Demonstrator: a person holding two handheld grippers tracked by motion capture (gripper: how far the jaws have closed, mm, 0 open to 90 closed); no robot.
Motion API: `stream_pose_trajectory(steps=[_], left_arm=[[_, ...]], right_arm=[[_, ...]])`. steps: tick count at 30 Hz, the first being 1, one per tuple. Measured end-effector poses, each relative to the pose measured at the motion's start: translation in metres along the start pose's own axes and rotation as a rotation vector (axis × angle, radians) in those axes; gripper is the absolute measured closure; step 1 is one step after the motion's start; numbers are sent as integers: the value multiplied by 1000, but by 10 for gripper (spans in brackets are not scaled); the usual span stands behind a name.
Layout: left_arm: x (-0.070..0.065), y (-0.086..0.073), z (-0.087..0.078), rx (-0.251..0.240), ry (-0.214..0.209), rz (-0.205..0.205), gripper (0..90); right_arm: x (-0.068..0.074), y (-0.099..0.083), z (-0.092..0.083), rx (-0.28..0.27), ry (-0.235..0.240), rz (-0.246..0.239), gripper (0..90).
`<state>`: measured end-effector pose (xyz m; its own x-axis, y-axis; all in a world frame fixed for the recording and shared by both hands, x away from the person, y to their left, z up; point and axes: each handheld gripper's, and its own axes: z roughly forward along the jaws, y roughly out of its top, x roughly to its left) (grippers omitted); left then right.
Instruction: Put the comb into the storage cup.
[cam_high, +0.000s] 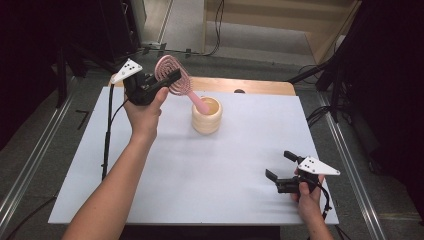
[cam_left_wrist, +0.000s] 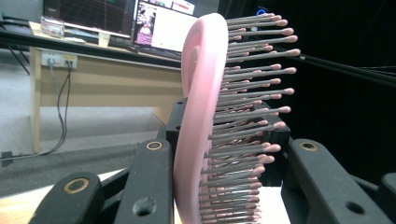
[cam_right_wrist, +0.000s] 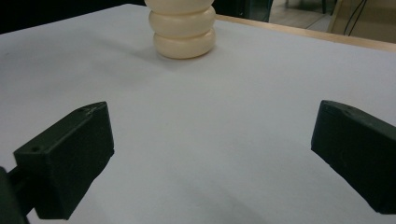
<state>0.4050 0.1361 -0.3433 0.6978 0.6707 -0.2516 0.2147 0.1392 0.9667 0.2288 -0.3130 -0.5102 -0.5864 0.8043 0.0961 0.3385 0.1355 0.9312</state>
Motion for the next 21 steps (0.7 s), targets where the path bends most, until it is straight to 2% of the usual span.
stream_pose_trajectory(steps=[7, 13, 21], left_arm=[[-1, -3, 5, -24, 13, 19, 655], [-2, -7, 9, -22, 20, 40, 655], [-2, -15, 14, -7, 26, 48, 654]], right_arm=[[0, 0, 0, 1, -1, 2, 0], [0, 0, 0, 0, 1, 1, 0], [0, 0, 0, -1, 1, 0, 0]])
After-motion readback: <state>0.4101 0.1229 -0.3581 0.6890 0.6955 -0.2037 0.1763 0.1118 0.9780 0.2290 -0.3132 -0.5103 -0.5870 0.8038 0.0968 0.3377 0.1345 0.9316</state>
